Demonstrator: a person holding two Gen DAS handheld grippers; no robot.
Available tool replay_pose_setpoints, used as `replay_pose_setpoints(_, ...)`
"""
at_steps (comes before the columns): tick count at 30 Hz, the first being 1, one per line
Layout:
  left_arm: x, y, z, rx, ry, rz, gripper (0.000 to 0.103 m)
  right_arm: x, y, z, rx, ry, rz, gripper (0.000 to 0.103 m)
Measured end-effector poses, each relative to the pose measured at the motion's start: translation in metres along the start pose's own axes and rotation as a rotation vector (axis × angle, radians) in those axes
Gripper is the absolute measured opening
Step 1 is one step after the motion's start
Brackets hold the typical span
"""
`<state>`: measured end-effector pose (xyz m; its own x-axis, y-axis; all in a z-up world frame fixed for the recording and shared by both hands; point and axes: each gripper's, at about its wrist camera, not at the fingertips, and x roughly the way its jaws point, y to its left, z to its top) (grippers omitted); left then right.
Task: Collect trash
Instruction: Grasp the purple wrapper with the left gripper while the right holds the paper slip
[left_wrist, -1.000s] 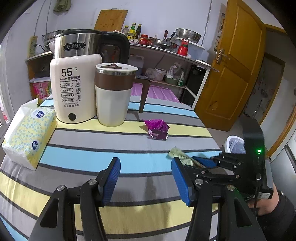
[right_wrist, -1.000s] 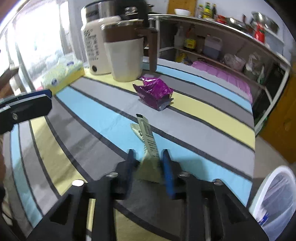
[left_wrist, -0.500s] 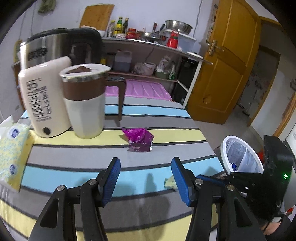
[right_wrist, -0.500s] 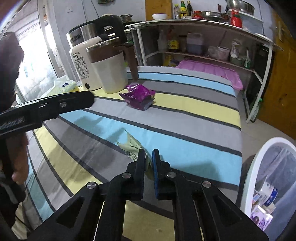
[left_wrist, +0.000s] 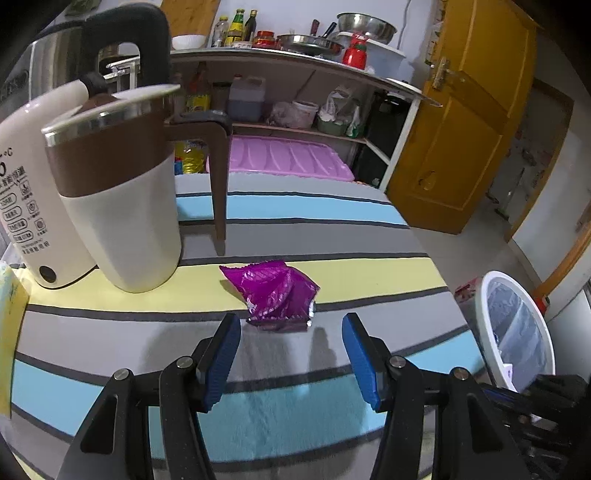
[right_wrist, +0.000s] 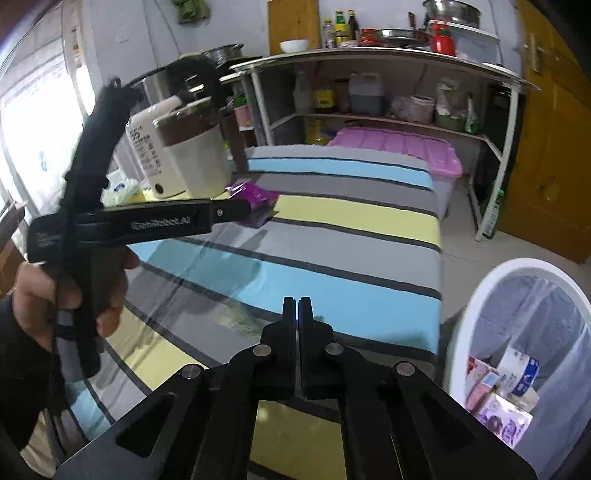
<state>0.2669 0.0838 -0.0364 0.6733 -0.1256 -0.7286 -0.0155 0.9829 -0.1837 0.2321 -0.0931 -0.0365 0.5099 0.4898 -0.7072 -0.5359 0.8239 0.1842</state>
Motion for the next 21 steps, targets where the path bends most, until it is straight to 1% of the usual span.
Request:
replay_pose_setpoints(3,0.01,0.001,0.004,-0.026,0.015,-0.002,0.057,-0.001,-0.004,-0.001,0.009,0.002,-0.001,0.001)
replay_pose_setpoints(5,0.015,0.001,0.006,-0.03,0.017,0.001,0.057,-0.001,-0.003,-0.002,0.001,0.01,0.024,0.001)
replay_pose_setpoints(7,0.02,0.001,0.007,-0.028,0.018,0.008,0.057,-0.003,-0.004,-0.003,0.007,-0.001,0.033,0.001)
replay_pose_setpoints(8,0.023,0.001,0.008,-0.027,0.019,0.008,0.05,-0.004,-0.004,-0.003,0.006,-0.004,0.037,0.004)
replay_pose_setpoints(9,0.026,0.001,0.008,-0.026,0.025,0.008,0.033,-0.006,-0.003,-0.003,-0.006,-0.009,0.044,0.006)
replay_pose_setpoints(10,0.028,0.001,0.008,-0.023,0.036,0.009,0.034,-0.007,-0.001,-0.004,-0.018,-0.012,0.046,0.015)
replay_pose_setpoints(11,0.029,0.002,0.008,-0.024,0.037,0.008,0.034,-0.007,0.001,-0.004,-0.031,-0.013,0.05,0.026)
replay_pose_setpoints(13,0.024,0.002,0.005,-0.016,0.028,0.011,0.032,-0.007,0.006,-0.005,-0.064,-0.008,0.065,0.036)
replay_pose_setpoints(17,0.006,0.002,-0.001,-0.012,0.001,-0.004,0.031,-0.003,0.017,-0.008,-0.131,0.02,0.095,0.036)
replay_pose_setpoints(21,-0.018,0.003,-0.011,-0.015,-0.022,-0.021,0.031,0.012,0.027,-0.015,-0.201,0.082,0.09,0.036)
